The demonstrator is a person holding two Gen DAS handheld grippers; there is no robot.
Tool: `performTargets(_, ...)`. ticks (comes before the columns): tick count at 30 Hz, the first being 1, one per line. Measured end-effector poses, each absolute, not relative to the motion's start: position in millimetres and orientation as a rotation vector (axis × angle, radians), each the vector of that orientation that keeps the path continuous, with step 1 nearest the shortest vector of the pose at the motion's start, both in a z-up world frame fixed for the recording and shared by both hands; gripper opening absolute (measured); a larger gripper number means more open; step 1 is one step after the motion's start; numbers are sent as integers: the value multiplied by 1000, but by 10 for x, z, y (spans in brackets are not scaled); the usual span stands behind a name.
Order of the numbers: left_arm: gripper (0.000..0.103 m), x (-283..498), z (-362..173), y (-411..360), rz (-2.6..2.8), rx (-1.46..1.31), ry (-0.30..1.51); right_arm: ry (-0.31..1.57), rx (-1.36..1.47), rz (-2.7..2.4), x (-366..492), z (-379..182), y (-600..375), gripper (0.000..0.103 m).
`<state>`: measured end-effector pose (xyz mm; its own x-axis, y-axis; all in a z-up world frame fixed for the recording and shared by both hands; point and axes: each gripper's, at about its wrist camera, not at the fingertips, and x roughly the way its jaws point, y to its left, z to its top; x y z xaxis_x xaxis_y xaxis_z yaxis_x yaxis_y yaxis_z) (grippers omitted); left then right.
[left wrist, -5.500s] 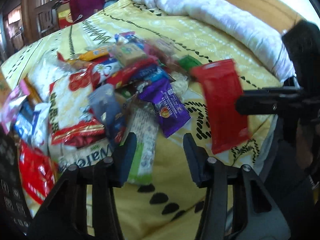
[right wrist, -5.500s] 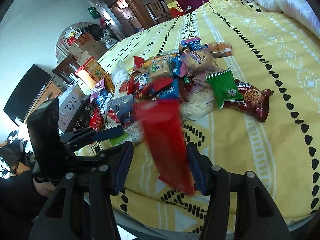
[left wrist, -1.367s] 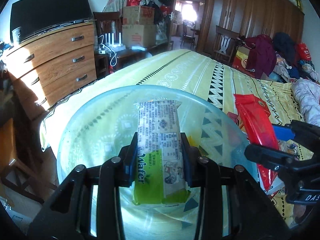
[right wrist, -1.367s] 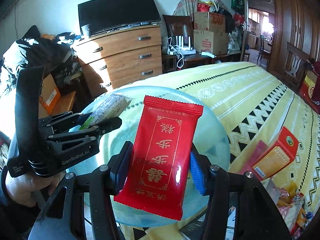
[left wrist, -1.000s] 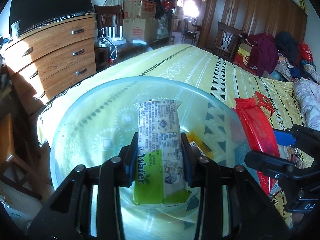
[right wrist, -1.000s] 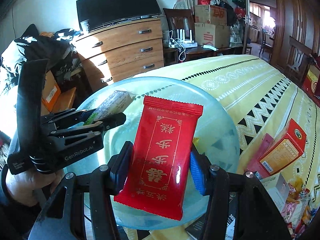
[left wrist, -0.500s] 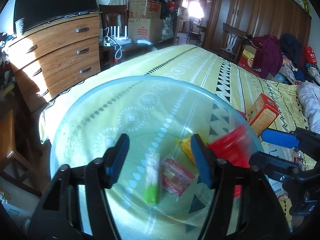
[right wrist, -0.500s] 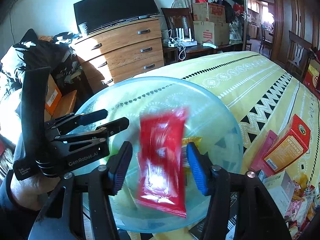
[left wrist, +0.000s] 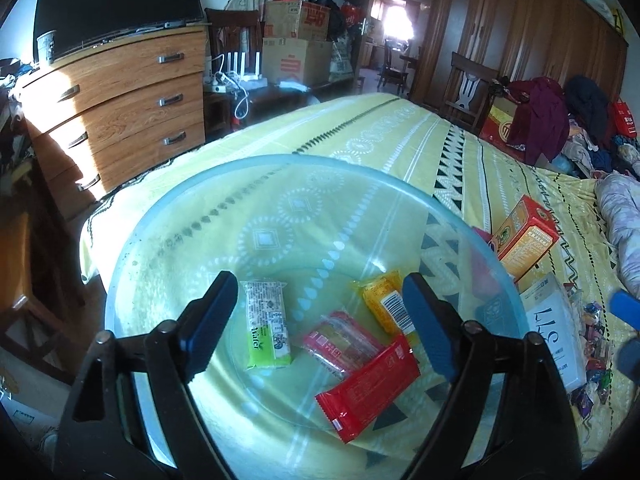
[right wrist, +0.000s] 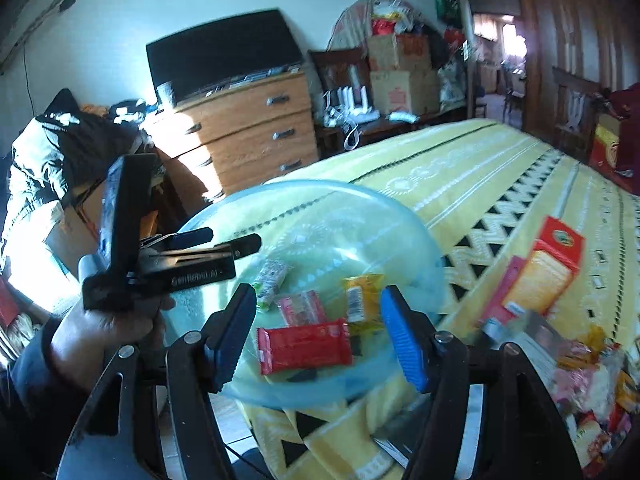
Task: Organize snacks
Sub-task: 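Move both open tools back toward the snack pile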
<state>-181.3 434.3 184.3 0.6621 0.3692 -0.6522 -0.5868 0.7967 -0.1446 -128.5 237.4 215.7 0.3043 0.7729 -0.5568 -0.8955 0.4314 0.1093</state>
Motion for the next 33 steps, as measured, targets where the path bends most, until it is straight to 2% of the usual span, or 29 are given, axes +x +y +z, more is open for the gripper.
performTargets(2, 85, -1819, 1936, 4227, 537, -347, 612, 540, -208, 1072, -1342, 2167, 1970, 68)
performTargets(4, 85, -1777, 2048, 4022, 492, -316, 581, 521, -183, 996, -1355, 2096, 1507, 75)
performTargets(5, 85, -1752, 2093, 3916, 465, -300, 569, 536, -165, 935, -1336, 2010, 1241, 83)
performTargets(7, 85, -1688, 2174, 3635, 395, -262, 548, 599, -122, 841, -1268, 1780, 750, 85)
performTargets(10, 87, -1616, 2210, 3316, 314, -245, 542, 751, -82, 710, -1147, 1358, 147, 84)
performTargets(12, 87, -1578, 2189, 3193, 284, -244, 551, 840, -57, 658, -1098, 1076, -155, 70)
performTargets(13, 87, -1551, 2172, 3131, 271, -239, 561, 883, -52, 644, -1078, 935, -244, 69)
performTargets(19, 87, -1475, 2098, 3037, 252, -241, 606, 959, -88, 746, -955, 580, 19, 69)
performTargets(22, 87, -1467, 2083, 3034, 260, -244, 618, 1052, 60, 760, -633, 387, 132, 70)
performTargets(24, 87, -1456, 2062, 3027, 259, -243, 627, 986, -120, 685, -557, 442, 391, 82)
performTargets(25, 87, -1444, 2050, 3008, 255, -242, 633, 931, -232, 656, -577, 461, 545, 85)
performTargets(28, 87, -1394, 2024, 2940, 240, -232, 646, 858, -478, 619, -572, 384, 870, 86)
performTargets(33, 87, -1332, 2029, 2835, 217, -225, 652, 908, -551, 640, -448, 89, 1076, 86)
